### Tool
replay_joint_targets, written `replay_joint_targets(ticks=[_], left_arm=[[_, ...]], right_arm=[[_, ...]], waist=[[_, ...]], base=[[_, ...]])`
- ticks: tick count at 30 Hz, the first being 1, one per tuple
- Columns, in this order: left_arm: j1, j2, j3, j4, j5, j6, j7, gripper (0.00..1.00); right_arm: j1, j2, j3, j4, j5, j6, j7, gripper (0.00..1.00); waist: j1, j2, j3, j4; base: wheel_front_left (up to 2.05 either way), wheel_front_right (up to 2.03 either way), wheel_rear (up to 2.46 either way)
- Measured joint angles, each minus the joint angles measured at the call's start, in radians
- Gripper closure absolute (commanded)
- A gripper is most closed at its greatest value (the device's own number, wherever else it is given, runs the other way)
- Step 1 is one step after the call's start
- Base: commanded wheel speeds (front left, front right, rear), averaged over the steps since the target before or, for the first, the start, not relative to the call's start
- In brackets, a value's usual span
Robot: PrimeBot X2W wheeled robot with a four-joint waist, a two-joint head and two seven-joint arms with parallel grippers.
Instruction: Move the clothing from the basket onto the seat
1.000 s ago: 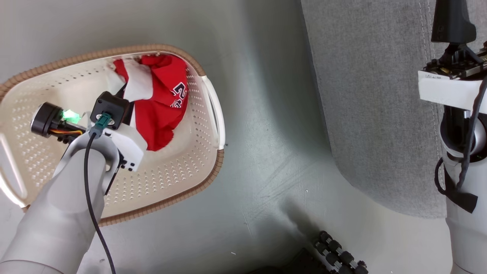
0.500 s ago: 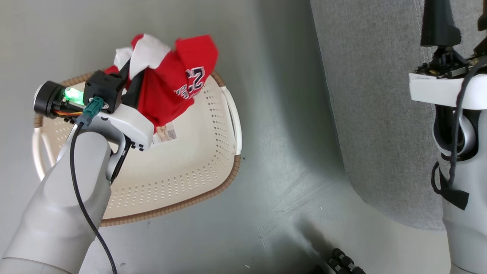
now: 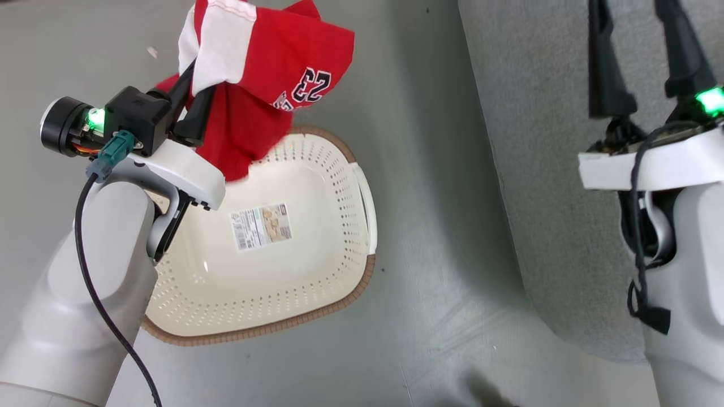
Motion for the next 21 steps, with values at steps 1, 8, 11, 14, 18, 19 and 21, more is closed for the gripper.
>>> replay_joint_targets(ticks=[1, 8, 11, 14, 18, 19, 21], left_arm=[[0.0, 0.002, 0.0, -0.005, 0.0, -0.001, 0.0, 1.0], [0.0, 0.019, -0.015, -0.035, -0.001, -0.019, 0.028, 1.0], [0.002, 0.018, -0.023, -0.048, -0.002, -0.022, 0.046, 1.0], [0.005, 0.016, -0.034, -0.059, -0.009, -0.031, 0.06, 1.0], [0.017, 0.007, -0.053, -0.083, -0.019, -0.036, 0.081, 1.0], [0.023, 0.005, -0.06, -0.087, -0.02, -0.036, 0.088, 1.0], [0.032, 0.0, -0.072, -0.095, -0.028, -0.045, 0.102, 1.0]], right_arm=[[0.008, 0.0, 0.003, 0.005, -0.003, 0.0, 0.0, 0.0], [0.067, -0.001, 0.047, 0.046, -0.035, 0.0, 0.0, 0.0], [0.085, -0.002, 0.084, 0.07, -0.043, 0.0, 0.0, 0.0], [0.11, -0.002, 0.119, 0.09, -0.057, 0.0, 0.0, 0.0], [0.132, -0.005, 0.153, 0.111, -0.061, 0.0, 0.0, 0.0], [0.137, -0.007, 0.164, 0.119, -0.061, 0.0, 0.0, 0.0], [0.143, -0.014, 0.187, 0.136, -0.061, 0.0, 0.0, 0.0]], waist=[[0.0, 0.0, -0.012, 0.003], [0.0, 0.0, -0.108, 0.025], [0.0, 0.0, -0.146, 0.034], [0.0, 0.0, -0.183, 0.042], [0.0, 0.0, -0.233, 0.053], [0.0, 0.0, -0.246, 0.056], [0.0, 0.0, -0.27, 0.061]], base=[[0.0, 0.0, 0.0], [0.0, 0.0, 0.0], [0.0, 0.0, 0.0], [0.0, 0.0, 0.0], [0.0, 0.0, 0.0], [0.0, 0.0, 0.0], [0.0, 0.0, 0.0]])
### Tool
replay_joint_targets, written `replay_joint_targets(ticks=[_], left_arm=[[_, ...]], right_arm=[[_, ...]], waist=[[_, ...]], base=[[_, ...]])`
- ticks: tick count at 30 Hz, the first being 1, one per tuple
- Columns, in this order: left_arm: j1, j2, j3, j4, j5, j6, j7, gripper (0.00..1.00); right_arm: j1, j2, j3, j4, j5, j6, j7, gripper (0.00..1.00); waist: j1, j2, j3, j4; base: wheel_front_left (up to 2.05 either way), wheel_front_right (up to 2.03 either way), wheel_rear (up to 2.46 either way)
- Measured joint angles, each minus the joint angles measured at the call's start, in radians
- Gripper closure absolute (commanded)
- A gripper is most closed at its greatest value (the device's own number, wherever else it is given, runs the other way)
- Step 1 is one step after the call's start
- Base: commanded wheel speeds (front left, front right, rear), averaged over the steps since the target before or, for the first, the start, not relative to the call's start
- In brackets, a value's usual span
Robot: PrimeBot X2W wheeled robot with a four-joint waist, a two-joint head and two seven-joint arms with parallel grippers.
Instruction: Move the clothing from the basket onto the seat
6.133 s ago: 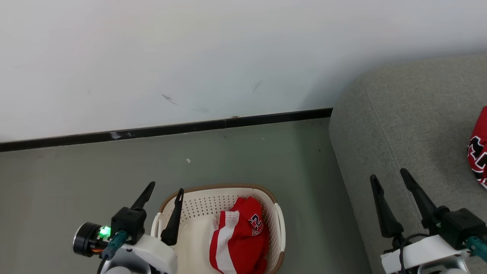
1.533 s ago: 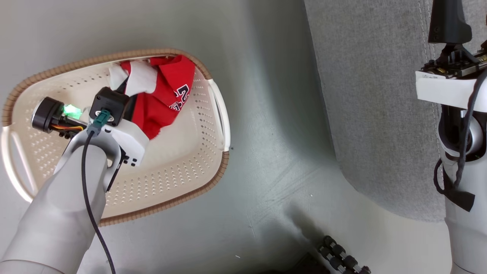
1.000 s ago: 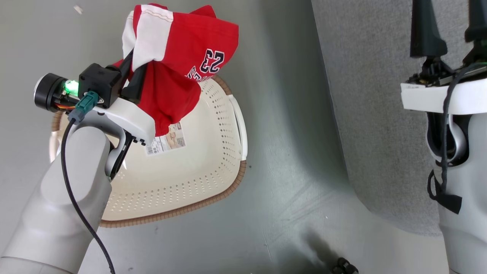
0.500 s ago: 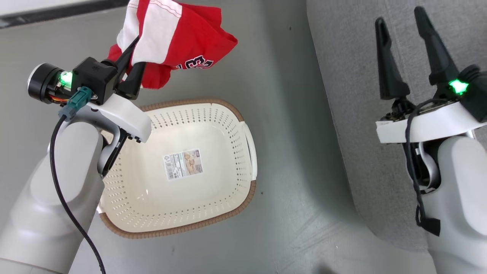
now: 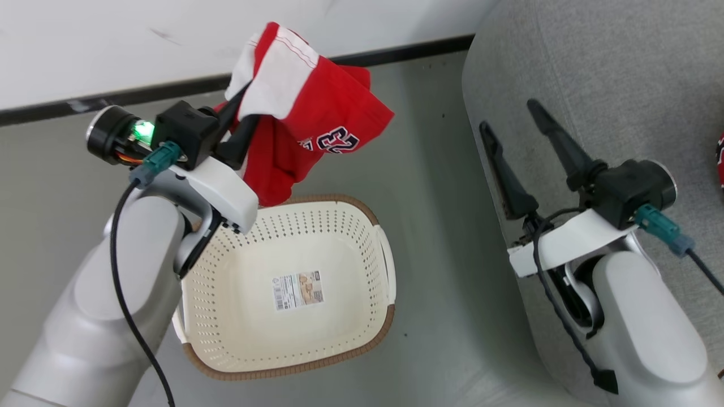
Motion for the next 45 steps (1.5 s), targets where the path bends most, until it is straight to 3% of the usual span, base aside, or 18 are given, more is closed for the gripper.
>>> replay_joint_targets(ticks=[16, 23, 45], left_arm=[[0.051, -0.064, -0.107, -0.048, -0.062, -0.017, 0.097, 1.0], [0.073, -0.087, -0.142, -0.071, -0.095, -0.022, 0.134, 1.0], [0.138, -0.091, -0.185, -0.154, -0.142, -0.025, 0.223, 1.0]], right_arm=[[0.116, -0.069, 0.11, 0.082, 0.011, 0.0, 0.0, 0.0], [0.14, -0.083, 0.204, 0.123, 0.045, 0.0, 0.0, 0.0], [0.103, -0.057, 0.424, 0.286, 0.219, 0.0, 0.0, 0.0]], waist=[[0.0, 0.0, -0.185, 0.017], [0.0, 0.0, -0.253, 0.01], [0.0, 0.0, -0.39, 0.023]], base=[[0.0, 0.0, 0.0], [0.0, 0.0, 0.0], [0.0, 0.0, 0.0]])
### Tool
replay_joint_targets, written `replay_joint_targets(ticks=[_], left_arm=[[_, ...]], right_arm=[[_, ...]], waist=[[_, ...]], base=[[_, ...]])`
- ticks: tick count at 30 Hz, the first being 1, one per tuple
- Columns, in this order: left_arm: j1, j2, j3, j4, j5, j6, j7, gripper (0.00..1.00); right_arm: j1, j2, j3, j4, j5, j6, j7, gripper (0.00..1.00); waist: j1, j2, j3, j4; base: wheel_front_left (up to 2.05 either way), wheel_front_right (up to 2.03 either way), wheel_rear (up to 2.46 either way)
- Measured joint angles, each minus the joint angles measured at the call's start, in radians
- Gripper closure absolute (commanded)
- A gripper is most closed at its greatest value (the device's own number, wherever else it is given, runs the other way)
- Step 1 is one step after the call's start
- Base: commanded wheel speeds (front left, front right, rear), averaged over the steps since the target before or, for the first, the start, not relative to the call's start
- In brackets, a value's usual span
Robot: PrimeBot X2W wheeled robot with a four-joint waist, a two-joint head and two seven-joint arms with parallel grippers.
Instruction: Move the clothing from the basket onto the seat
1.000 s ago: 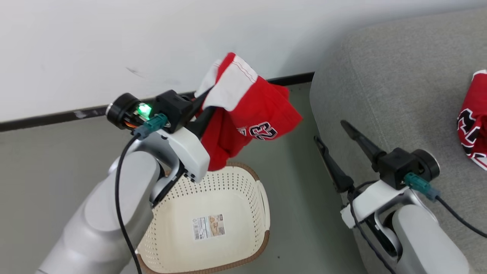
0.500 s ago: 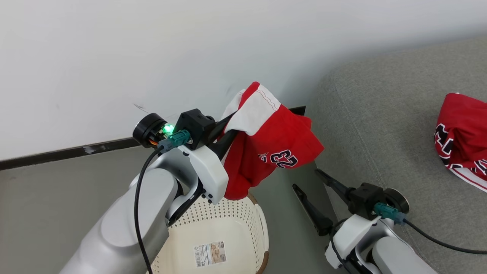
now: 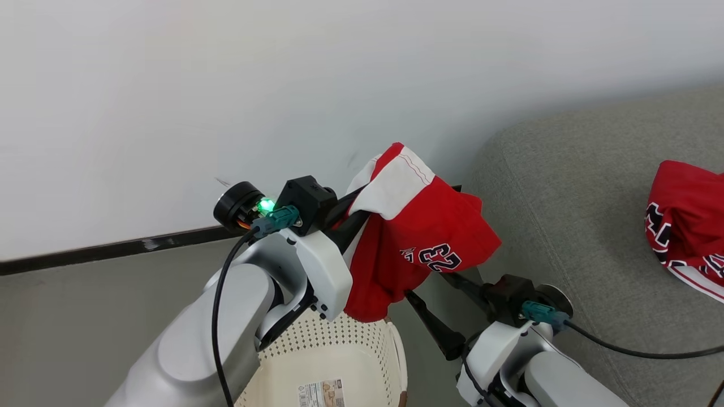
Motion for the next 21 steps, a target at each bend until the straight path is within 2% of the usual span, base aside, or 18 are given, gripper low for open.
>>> replay_joint_targets(ticks=[7, 15, 17, 19, 20, 21], left_arm=[[0.019, -0.001, -0.01, -0.024, -0.016, 0.0, 0.031, 1.0], [0.022, -0.001, -0.013, -0.054, -0.024, 0.002, 0.053, 1.0], [0.028, -0.001, -0.012, -0.061, -0.025, 0.005, 0.054, 1.0], [0.037, 0.0, -0.012, -0.065, -0.025, 0.009, 0.062, 1.0], [0.04, 0.002, -0.012, -0.067, -0.025, 0.009, 0.062, 1.0], [0.04, 0.002, -0.012, -0.067, -0.025, 0.009, 0.062, 1.0]], right_arm=[[-0.053, 0.02, 0.059, 0.005, 0.053, 0.0, 0.0, 0.0], [-0.103, 0.026, 0.057, 0.003, 0.066, 0.0, 0.0, 0.0], [-0.113, 0.026, 0.058, -0.002, 0.066, 0.0, 0.0, 0.55], [-0.12, 0.027, 0.055, -0.014, 0.066, 0.0, 0.0, 0.73], [-0.121, 0.027, 0.053, -0.019, 0.066, 0.0, 0.0, 0.92], [-0.121, 0.027, 0.053, -0.019, 0.066, 0.0, 0.0, 0.92]], waist=[[0.0, 0.0, -0.015, 0.021], [0.0, 0.0, -0.02, 0.038], [0.0, 0.0, -0.02, 0.041], [0.0, 0.0, -0.018, 0.042], [0.0, 0.0, -0.017, 0.042], [0.0, 0.0, -0.017, 0.042]], base=[[0.0, 0.0, 0.0], [0.0, 0.0, 0.0], [0.0, 0.0, 0.0], [0.0, 0.0, 0.0], [0.0, 0.0, 0.0], [0.0, 0.0, 0.0]])
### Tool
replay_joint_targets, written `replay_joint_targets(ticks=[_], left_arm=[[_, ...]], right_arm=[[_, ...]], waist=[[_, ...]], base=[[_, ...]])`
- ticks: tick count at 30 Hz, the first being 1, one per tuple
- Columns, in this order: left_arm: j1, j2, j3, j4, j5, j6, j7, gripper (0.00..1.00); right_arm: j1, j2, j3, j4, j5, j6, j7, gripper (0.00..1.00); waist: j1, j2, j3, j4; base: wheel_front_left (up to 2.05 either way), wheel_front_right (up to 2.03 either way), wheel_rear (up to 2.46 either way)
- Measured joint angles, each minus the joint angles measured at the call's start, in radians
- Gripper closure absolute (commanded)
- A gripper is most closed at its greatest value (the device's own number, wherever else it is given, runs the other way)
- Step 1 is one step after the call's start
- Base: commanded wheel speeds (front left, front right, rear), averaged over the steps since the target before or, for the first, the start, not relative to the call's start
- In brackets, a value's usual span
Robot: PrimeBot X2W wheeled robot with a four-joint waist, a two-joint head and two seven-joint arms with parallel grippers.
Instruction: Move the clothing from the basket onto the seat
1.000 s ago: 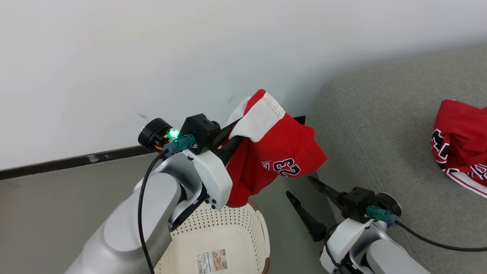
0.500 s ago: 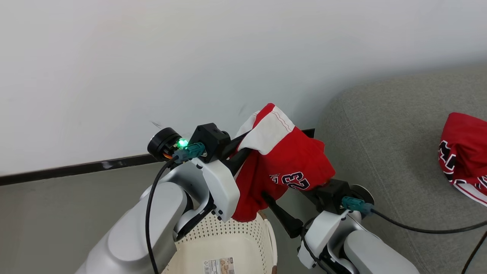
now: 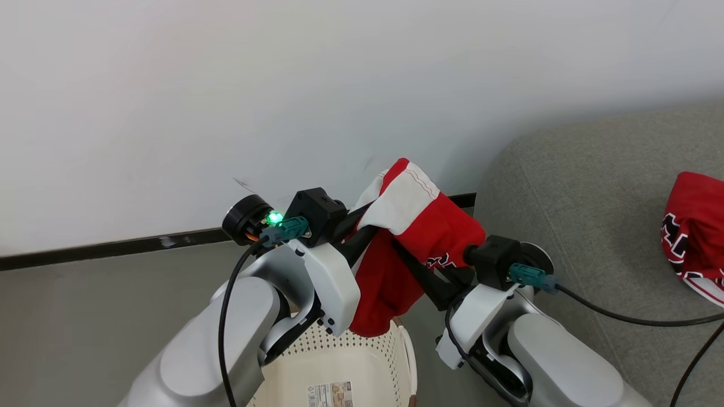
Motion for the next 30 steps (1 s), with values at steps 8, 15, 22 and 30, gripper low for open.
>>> replay_joint_targets(ticks=[8, 15, 22, 30], left_arm=[[0.013, 0.007, 0.007, -0.018, -0.003, 0.012, 0.008, 1.0], [0.05, 0.01, 0.025, -0.026, -0.017, 0.032, 0.007, 0.0], [0.082, 0.01, 0.036, -0.028, -0.026, 0.046, -0.018, 0.0], [0.12, 0.0, 0.029, -0.03, -0.035, 0.052, -0.047, 0.0]], right_arm=[[-0.012, 0.0, -0.018, -0.01, -0.008, 0.0, 0.0, 1.0], [-0.006, -0.027, -0.08, -0.018, -0.01, 0.0, 0.0, 1.0], [0.011, -0.072, -0.168, -0.049, -0.021, 0.0, 0.0, 1.0], [0.038, -0.137, -0.302, -0.099, -0.066, 0.0, 0.0, 1.0]], waist=[[0.0, 0.0, 0.007, -0.007], [0.0, 0.0, 0.015, -0.02], [0.0, 0.0, 0.02, -0.037], [0.0, 0.0, 0.02, -0.07]], base=[[0.0, 0.0, 0.0], [0.0, 0.0, 0.0], [0.0, 0.0, 0.0], [0.0, 0.0, 0.0]])
